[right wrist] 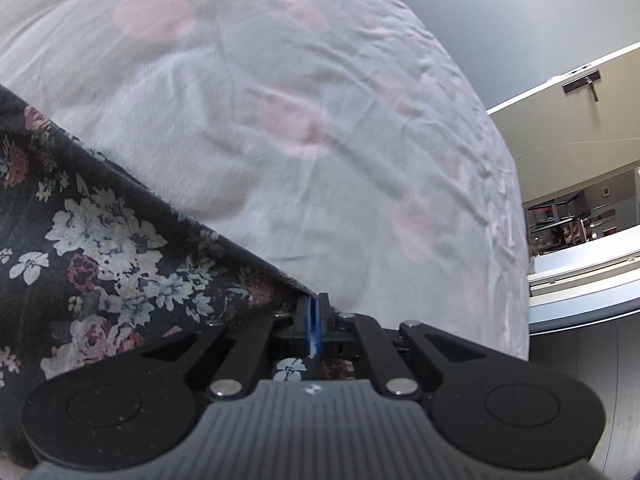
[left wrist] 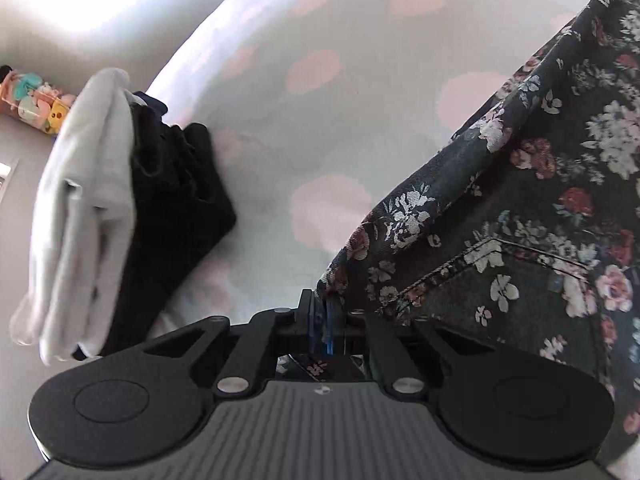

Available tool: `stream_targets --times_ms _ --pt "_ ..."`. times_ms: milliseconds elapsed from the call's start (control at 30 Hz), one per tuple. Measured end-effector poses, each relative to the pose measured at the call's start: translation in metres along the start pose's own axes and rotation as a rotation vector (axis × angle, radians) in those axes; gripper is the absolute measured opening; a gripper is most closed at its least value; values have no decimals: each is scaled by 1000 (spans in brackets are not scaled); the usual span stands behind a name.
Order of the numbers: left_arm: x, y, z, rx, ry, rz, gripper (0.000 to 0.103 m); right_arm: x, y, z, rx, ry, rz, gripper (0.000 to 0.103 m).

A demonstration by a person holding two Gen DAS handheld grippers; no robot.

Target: Fold clothes

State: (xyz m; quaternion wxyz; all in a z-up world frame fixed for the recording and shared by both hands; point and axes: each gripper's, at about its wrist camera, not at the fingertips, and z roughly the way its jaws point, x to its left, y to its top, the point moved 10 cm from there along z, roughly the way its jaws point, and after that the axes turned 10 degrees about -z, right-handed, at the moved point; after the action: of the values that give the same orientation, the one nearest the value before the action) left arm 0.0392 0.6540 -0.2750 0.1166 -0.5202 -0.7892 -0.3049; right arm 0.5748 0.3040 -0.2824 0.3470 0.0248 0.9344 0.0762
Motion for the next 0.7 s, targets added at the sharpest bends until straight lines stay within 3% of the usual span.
stream_targets --times_ms 100,167,233,267,300,367,533,700 --pt "4 -3 2 -30 36 -52 20 -5 -4 2 -22 28 95 6" --pt "6 -3 -6 -49 44 -98 23 -11 -7 1 -44 51 183 14" --pt "9 -2 -21 -82 60 -153 33 -25 -12 -9 -95 79 300 44" --pt "10 -3 -30 -99 65 -184 40 -35 -17 -16 -116 77 364 47" --pt "11 -4 -39 -117 69 -218 47 -44 -23 -23 -139 86 434 48" --pt "7 -7 -58 -146 45 -288 48 -61 -41 -33 -164 103 568 48" --pt "-32 -25 -107 -168 -130 -442 49 -80 -102 -46 -172 154 848 47" --pt "-79 -57 -132 -136 -274 -587 49 -62 -152 -38 -168 242 1061 47"
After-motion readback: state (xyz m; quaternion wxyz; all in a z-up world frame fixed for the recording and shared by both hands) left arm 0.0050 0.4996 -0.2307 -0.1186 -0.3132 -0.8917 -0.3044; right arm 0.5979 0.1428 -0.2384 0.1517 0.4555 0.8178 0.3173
